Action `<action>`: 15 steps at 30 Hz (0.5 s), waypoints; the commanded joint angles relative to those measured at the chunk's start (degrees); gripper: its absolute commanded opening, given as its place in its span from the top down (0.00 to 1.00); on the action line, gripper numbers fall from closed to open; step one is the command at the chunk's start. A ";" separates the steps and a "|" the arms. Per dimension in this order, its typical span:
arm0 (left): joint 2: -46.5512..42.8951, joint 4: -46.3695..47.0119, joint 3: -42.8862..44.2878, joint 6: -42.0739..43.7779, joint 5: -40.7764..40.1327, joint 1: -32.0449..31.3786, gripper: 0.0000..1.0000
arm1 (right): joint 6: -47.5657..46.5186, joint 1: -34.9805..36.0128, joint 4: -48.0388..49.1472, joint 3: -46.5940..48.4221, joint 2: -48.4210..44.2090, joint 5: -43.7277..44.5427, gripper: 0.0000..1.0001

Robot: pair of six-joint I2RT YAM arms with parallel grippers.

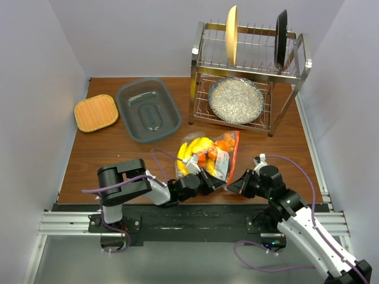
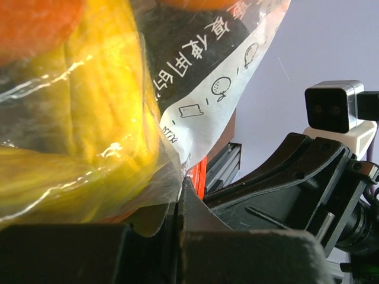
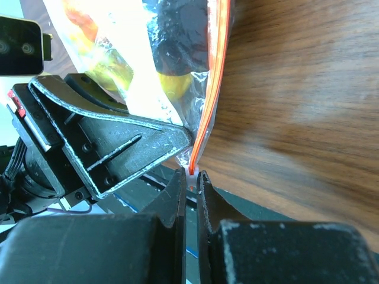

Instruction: Open the zip-top bag and remove the fake food

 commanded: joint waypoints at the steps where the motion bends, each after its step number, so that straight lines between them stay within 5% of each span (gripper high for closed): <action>1: -1.60 0.90 1.02 3.86 0.94 0.50 1.00 | 1.51 -0.19 -0.82 1.99 -1.13 1.98 1.00; 15: -3.27 -3.50 -0.91 5.53 4.63 0.15 1.00 | 2.74 -0.19 1.20 2.61 0.63 6.45 1.00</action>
